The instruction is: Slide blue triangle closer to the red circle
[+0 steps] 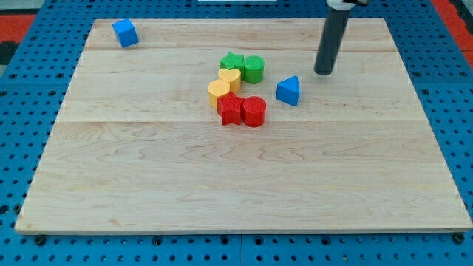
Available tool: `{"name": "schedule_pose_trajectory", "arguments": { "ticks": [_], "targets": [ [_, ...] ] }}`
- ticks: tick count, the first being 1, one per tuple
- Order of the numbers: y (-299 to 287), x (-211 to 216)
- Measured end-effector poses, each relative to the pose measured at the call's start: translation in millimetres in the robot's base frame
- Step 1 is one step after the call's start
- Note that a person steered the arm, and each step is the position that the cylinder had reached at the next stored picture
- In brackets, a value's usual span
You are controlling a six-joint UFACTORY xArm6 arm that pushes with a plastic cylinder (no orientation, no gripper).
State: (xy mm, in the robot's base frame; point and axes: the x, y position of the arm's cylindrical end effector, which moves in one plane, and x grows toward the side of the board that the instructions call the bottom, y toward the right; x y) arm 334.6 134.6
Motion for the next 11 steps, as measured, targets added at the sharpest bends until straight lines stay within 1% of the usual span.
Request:
{"name": "schedule_pose_trajectory", "arguments": {
  "ticks": [1, 2, 3, 4, 6, 7, 8, 11],
  "targets": [
    [-25, 0],
    [-39, 12],
    [-40, 48],
    [-40, 54],
    [-57, 54],
    [-58, 43],
    [-67, 43],
    [-80, 60]
  ]
}}
